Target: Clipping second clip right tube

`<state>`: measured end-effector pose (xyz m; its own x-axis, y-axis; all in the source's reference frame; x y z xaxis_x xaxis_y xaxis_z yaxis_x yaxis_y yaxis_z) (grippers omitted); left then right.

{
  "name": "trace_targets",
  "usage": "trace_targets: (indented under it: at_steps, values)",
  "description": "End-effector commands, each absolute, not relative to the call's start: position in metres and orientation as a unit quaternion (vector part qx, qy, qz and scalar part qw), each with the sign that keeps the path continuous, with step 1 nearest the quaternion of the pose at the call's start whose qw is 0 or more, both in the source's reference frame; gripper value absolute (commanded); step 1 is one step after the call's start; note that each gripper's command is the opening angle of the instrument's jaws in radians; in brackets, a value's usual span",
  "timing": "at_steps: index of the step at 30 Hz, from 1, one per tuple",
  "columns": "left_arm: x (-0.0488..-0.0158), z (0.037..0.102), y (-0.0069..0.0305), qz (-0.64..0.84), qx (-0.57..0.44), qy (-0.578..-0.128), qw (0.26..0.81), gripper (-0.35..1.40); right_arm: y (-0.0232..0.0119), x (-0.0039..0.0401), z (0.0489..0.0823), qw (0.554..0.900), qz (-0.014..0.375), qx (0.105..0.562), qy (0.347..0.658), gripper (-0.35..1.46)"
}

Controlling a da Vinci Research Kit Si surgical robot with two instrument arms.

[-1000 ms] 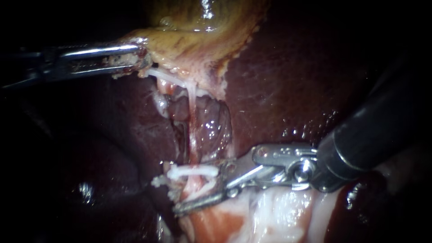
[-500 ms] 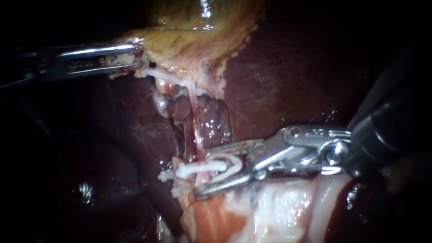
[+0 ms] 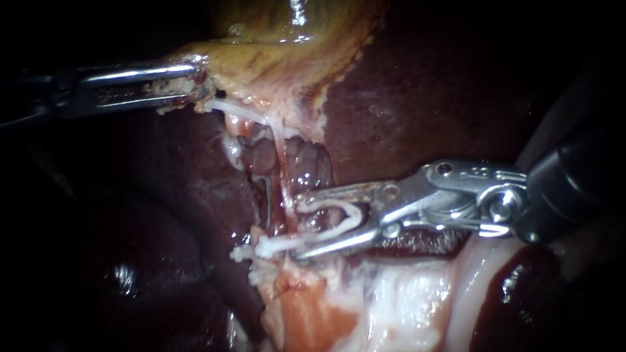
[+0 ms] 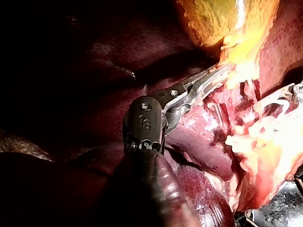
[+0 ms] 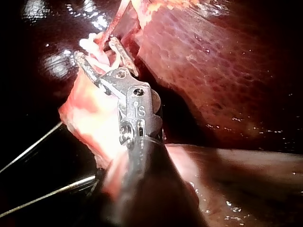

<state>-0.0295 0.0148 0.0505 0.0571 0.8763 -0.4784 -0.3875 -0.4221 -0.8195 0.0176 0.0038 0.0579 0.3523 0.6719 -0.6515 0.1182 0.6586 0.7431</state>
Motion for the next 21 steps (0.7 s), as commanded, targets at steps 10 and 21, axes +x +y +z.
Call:
trace_targets:
  at_steps: [10, 21]
  values:
    - [-0.0296, 0.0505, 0.0149, 0.648, -0.539, -0.226, 0.488, -0.35, 0.0023, 0.0208, 0.0593, 0.712, 0.199, 0.393, 0.547, 0.50]
    - [-0.0297, 0.0503, 0.0148, 0.648, -0.539, -0.226, 0.488, -0.35, 0.0022, 0.0215, 0.0583, 0.690, 0.205, 0.407, 0.562, 0.50]
